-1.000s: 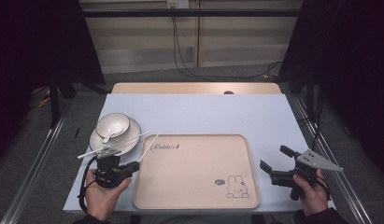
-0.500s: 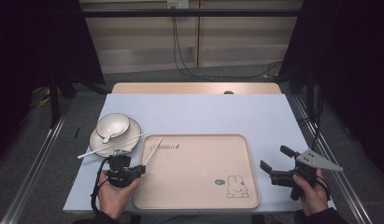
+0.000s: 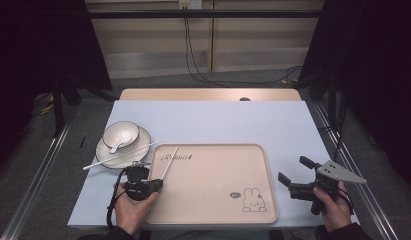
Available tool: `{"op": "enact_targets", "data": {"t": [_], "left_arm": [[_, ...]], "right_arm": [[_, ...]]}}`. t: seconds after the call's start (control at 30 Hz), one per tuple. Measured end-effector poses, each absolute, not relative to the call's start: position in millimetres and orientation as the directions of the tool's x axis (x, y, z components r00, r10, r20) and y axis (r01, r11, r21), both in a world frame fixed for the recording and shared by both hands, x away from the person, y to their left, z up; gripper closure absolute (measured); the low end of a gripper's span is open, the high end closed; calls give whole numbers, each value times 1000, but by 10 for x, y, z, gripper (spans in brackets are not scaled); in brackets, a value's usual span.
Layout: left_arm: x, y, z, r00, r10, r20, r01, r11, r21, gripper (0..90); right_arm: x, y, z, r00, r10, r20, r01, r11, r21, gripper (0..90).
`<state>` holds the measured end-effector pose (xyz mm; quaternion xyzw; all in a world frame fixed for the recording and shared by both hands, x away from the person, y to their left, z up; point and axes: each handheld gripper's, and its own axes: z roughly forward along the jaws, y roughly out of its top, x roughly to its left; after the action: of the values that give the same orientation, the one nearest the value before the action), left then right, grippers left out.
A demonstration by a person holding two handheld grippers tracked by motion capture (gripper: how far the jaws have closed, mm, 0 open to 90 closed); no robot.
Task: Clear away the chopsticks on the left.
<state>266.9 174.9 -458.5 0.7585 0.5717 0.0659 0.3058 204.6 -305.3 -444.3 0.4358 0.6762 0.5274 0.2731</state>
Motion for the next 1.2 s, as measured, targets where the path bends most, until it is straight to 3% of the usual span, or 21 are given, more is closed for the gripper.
{"op": "enact_targets", "data": {"t": [0.7, 1.03, 1.2], "left_arm": [[2686, 1734, -4603, 365, 898, -246, 813, -179, 555, 828], [2684, 1776, -4584, 398, 874, -280, 792, -174, 585, 722], [2676, 1823, -4545, 477, 832, -285, 730, -194, 656, 543]], "right_arm": [[2038, -3055, -4445, -475, 876, 84, 301, 72, 951, 16], [2035, -3051, -4444, -472, 877, 91, 301, 63, 952, 16], [2028, -3055, -4440, -473, 876, 92, 300, 62, 952, 16]]}}
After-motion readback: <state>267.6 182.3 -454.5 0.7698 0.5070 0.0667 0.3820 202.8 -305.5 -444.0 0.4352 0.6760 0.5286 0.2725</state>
